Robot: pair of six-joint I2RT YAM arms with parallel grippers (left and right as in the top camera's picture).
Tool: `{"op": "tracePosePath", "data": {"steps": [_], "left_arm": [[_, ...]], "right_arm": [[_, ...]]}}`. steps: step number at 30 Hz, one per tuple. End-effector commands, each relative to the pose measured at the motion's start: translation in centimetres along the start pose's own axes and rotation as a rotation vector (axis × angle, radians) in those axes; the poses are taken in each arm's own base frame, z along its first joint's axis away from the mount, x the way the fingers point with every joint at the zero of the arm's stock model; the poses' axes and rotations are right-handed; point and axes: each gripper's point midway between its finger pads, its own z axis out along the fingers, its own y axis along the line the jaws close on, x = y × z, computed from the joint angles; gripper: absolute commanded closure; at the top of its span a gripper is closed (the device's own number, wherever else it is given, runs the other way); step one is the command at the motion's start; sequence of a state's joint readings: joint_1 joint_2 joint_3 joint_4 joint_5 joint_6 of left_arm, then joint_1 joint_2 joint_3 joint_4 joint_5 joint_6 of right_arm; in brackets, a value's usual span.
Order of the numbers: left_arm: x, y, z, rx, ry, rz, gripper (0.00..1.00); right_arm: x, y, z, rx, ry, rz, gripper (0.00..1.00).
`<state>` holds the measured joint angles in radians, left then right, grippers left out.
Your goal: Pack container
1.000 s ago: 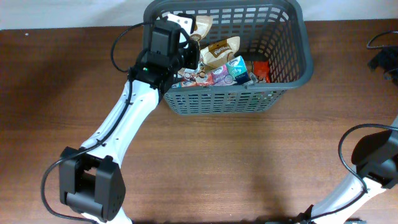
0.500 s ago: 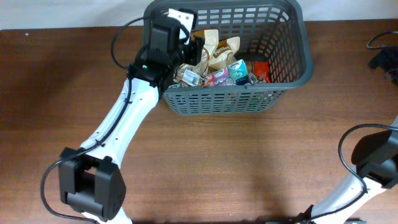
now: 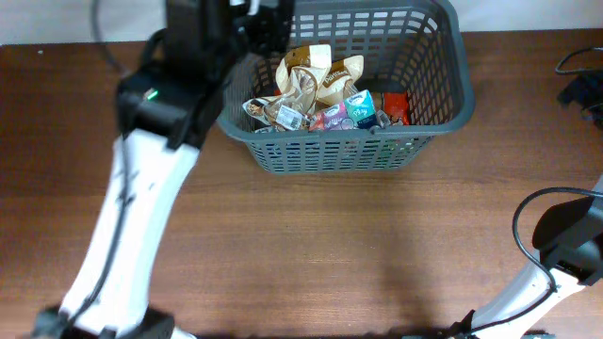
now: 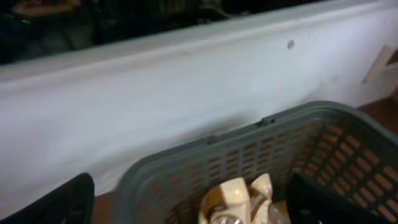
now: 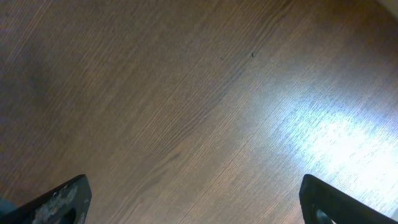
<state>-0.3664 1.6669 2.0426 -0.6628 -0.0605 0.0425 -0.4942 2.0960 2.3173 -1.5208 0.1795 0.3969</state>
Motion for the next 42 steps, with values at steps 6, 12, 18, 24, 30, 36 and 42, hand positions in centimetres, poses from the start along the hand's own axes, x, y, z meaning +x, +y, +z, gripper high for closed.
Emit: {"op": "tracePosePath", "data": {"steps": [6, 12, 18, 24, 30, 36, 42], "left_arm": [[-2.9, 2.8, -15.1, -0.104, -0.068, 0.021, 0.16], [0.7, 3.0, -23.0, -0.096, 0.019, -0.048, 0.15], [4.4, 3.3, -29.1, -0.099, 0.077, -0.125, 0.16], [8.5, 4.8, -34.1, -0.193, 0.143, -0.195, 0.15], [11.5, 5.8, -38.9, -0.248, 0.134, -0.272, 0.16], [13.3, 5.9, -44.6, -0.221, -0.027, -0.312, 0.15], [15.9, 5.3, -47.5, -0.177, -0.104, -0.333, 0.14]], "right_arm": [[0.0, -0.5, -0.3, 0.014, -0.009, 0.017, 0.01], [0.0, -0.5, -0.3, 0.014, -0.009, 0.017, 0.01], [0.0, -0.5, -0.3, 0.014, -0.009, 0.017, 0.01], [0.0, -0.5, -0.3, 0.014, -0.009, 0.017, 0.01], [0.0, -0.5, -0.3, 0.014, -0.009, 0.017, 0.01], [0.0, -0.5, -0.3, 0.014, -0.009, 0.017, 0.01], [0.0, -0.5, -0.3, 0.014, -0.009, 0.017, 0.01]]}}
